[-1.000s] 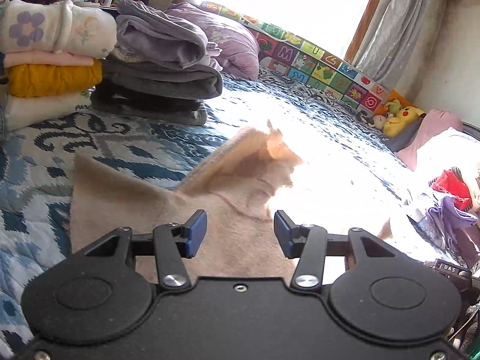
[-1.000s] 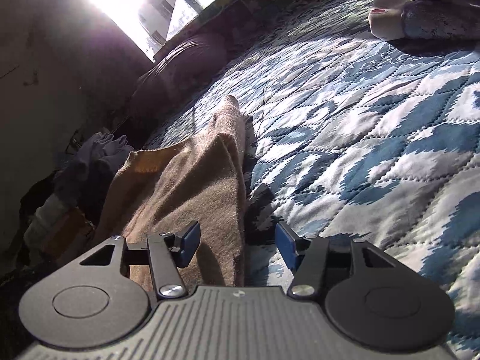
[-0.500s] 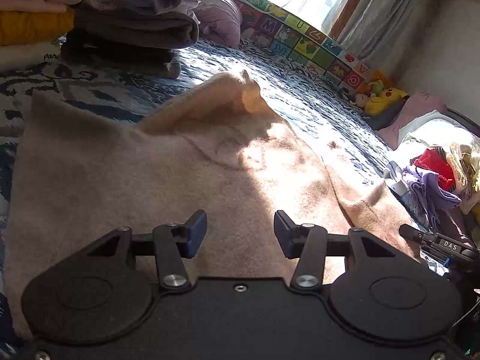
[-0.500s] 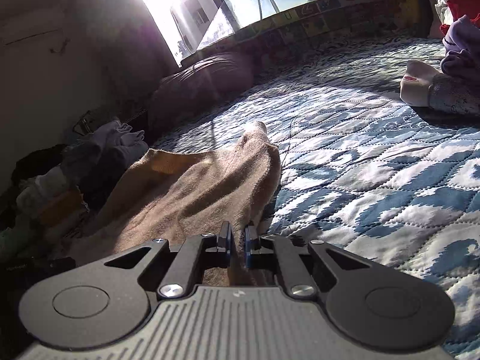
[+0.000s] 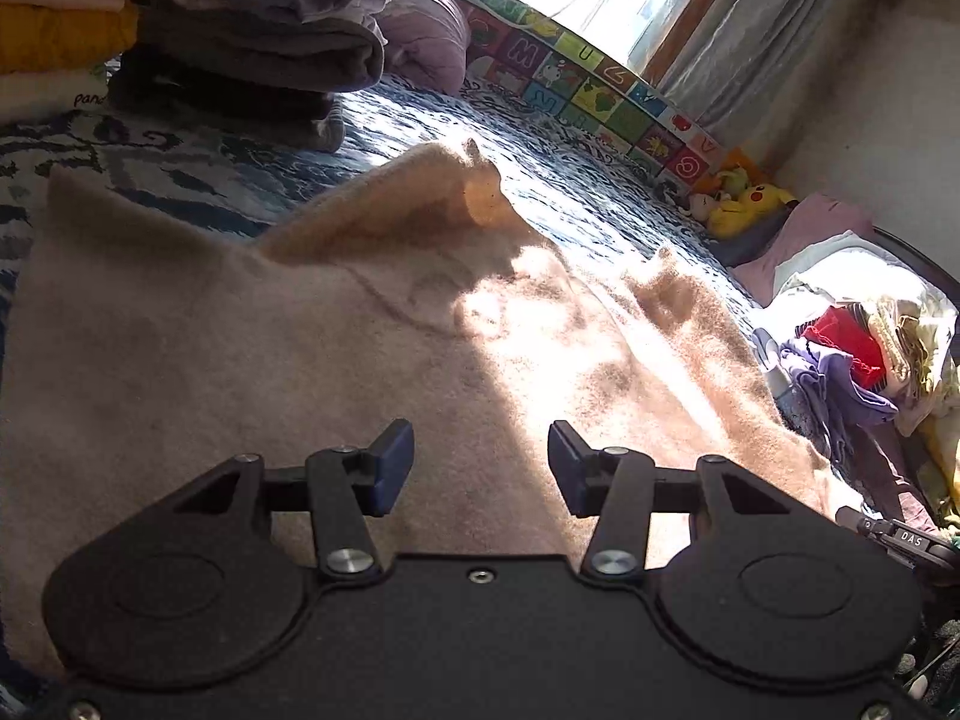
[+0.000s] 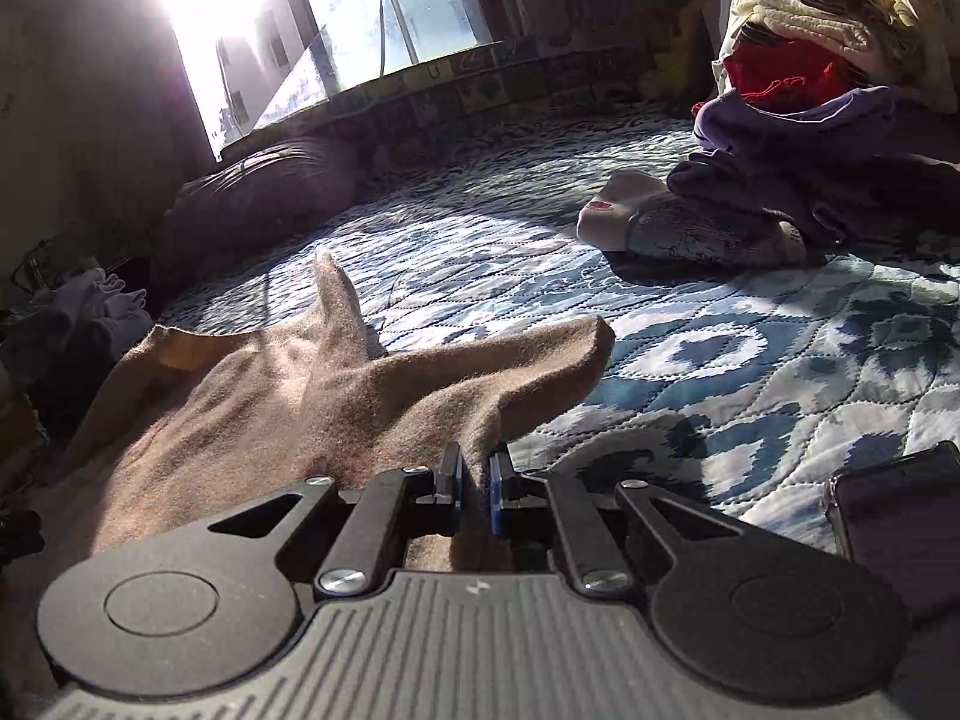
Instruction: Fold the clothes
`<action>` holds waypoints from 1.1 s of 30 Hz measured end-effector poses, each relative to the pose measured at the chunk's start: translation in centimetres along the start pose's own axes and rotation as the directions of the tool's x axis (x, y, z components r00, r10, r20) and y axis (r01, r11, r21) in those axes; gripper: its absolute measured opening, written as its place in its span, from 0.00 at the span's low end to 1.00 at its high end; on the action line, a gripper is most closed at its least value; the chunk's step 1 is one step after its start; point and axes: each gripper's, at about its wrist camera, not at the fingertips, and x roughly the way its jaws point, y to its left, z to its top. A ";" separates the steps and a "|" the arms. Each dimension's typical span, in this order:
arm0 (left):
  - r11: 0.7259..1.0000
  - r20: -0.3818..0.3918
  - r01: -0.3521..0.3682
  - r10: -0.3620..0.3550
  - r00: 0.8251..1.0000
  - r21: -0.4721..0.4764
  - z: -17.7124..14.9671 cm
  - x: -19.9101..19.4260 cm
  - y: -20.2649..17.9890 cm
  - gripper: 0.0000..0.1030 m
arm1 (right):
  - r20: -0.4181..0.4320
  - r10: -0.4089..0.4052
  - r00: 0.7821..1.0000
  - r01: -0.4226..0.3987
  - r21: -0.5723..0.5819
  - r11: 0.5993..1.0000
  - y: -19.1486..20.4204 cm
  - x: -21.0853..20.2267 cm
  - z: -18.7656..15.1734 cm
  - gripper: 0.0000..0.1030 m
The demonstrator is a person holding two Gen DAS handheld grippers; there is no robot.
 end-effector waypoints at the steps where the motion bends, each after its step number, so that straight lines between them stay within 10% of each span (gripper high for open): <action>1: 1.000 -0.002 0.004 -0.004 1.000 0.001 0.0 0.0 -0.1 0.47 | -0.003 -0.023 1.000 0.023 0.009 1.000 -0.4 -0.4 -0.2 0.10; 9: 0.999 -0.020 0.023 -0.022 1.000 0.035 -0.4 -0.1 -0.8 0.47 | -0.083 -0.145 0.986 0.143 -0.028 0.989 -0.6 -0.4 -1.6 0.15; 14: 0.996 -0.031 0.040 -0.038 0.999 0.085 -0.8 -0.2 -1.6 0.47 | 0.032 -0.177 0.984 0.178 -0.035 0.983 0.2 -2.6 -1.4 0.24; 19: 0.986 -0.070 0.084 -0.074 0.995 0.142 -1.6 -0.3 -3.3 0.47 | 0.071 -0.030 0.997 0.046 -0.244 0.969 4.6 -3.8 -2.4 0.24; 25: 0.957 -0.153 0.136 -0.099 0.983 0.257 -4.4 -0.6 -7.0 0.47 | -0.057 0.173 0.983 -0.178 -0.495 0.850 11.9 -3.9 -6.4 0.23; 29: 0.928 -0.234 0.056 0.034 0.972 0.367 -7.3 -0.6 -8.7 0.48 | -0.218 0.068 0.974 -0.190 -0.609 0.770 14.3 -2.9 -10.0 0.41; 33: 0.918 -0.234 0.019 0.080 0.969 0.397 -8.5 -2.6 -8.8 0.49 | -0.201 0.034 0.979 -0.143 -0.564 0.813 13.4 -4.3 -9.2 0.44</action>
